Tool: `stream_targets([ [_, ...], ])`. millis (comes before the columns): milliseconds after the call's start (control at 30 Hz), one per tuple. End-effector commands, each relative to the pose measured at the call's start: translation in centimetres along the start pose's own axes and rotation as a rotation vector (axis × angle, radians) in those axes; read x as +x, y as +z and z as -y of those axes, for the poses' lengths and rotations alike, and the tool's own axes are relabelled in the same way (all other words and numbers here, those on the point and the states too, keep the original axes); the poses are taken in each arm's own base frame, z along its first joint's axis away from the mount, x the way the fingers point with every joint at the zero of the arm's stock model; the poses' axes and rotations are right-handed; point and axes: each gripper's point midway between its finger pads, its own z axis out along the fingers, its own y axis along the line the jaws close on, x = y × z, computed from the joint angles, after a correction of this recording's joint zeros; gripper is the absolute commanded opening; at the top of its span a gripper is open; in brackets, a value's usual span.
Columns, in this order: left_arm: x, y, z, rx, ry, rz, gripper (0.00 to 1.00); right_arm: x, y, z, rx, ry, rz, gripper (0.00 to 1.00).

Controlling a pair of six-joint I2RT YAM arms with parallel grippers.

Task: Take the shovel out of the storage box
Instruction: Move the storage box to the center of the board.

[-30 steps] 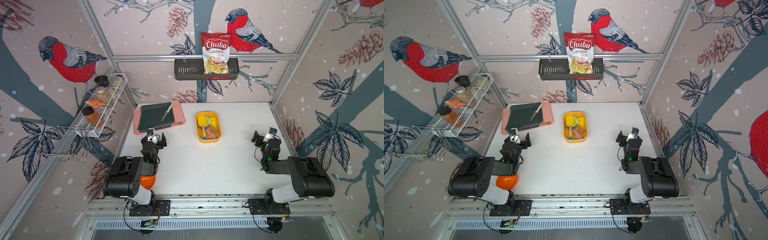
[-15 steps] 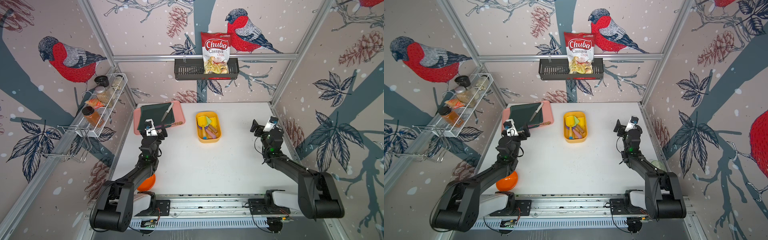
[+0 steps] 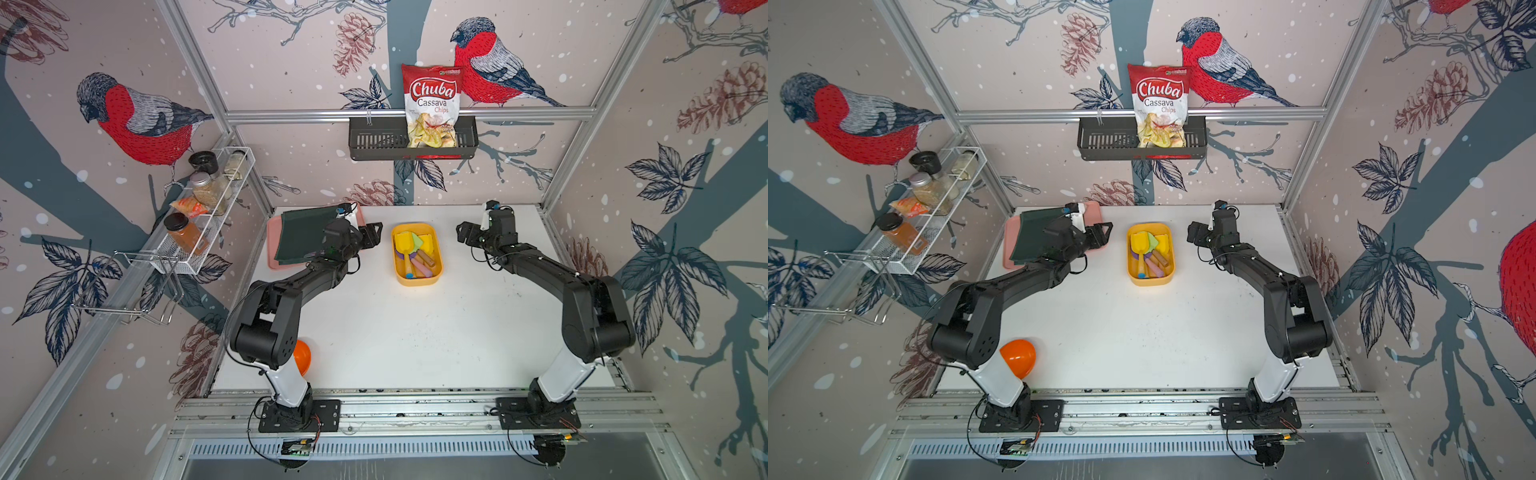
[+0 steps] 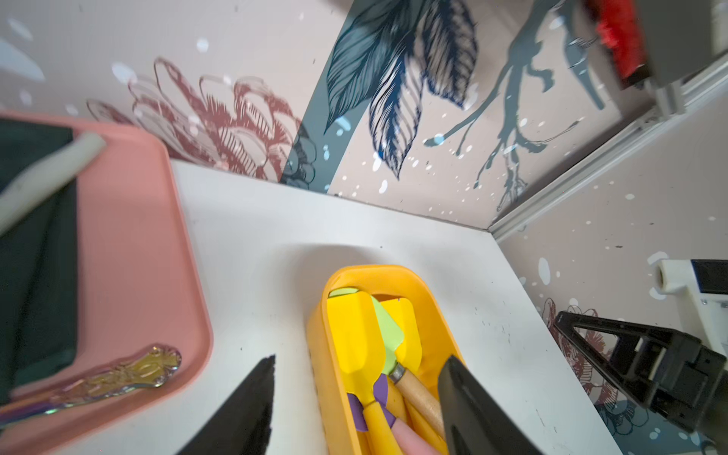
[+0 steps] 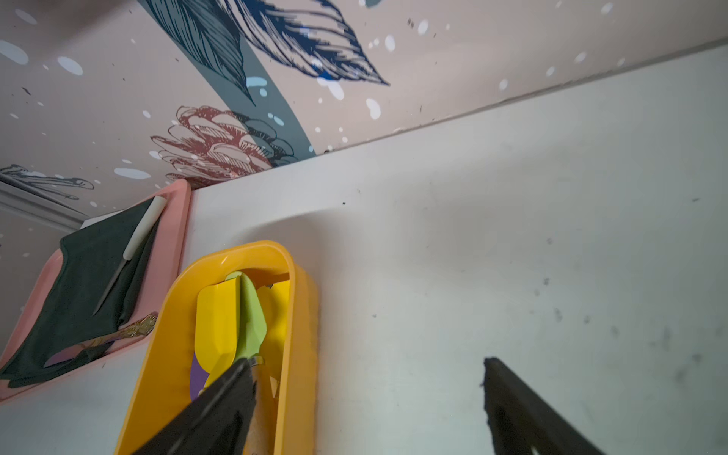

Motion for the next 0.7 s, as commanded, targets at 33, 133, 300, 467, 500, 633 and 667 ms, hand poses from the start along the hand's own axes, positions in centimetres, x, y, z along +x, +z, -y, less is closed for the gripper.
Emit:
stream_targets([
  [33, 3.8, 2.7, 0.4, 0.025, -0.042, -0.135, 0.65, 3.8, 2.4, -2.0, -0.062, 0.012, -0.177, 0.85],
  [133, 5.1, 3.6, 1.0, 0.057, -0.033, -0.161, 0.64, 5.2, 3.8, -3.9, -0.075, -0.046, -0.228, 0.83],
  [300, 7.5, 4.7, 0.6, 0.041, -0.032, -0.218, 0.56, 7.1, 5.5, -5.1, -0.078, -0.067, -0.286, 0.74],
  [467, 8.9, 5.3, 0.5, 0.069, -0.053, -0.255, 0.37, 7.5, 6.0, -5.1, -0.066, -0.093, -0.302, 0.6],
  [500, 8.9, 5.2, 0.8, 0.078, -0.051, -0.255, 0.35, 7.5, 6.1, -5.1, -0.068, -0.096, -0.305, 0.56],
  [633, 8.9, 4.9, 0.9, 0.066, -0.04, -0.256, 0.2, 8.1, 6.1, -5.8, -0.078, -0.118, -0.323, 0.42],
  [667, 9.1, 4.9, 0.8, 0.066, -0.038, -0.266, 0.19, 8.3, 6.0, -6.0, -0.078, -0.125, -0.328, 0.41],
])
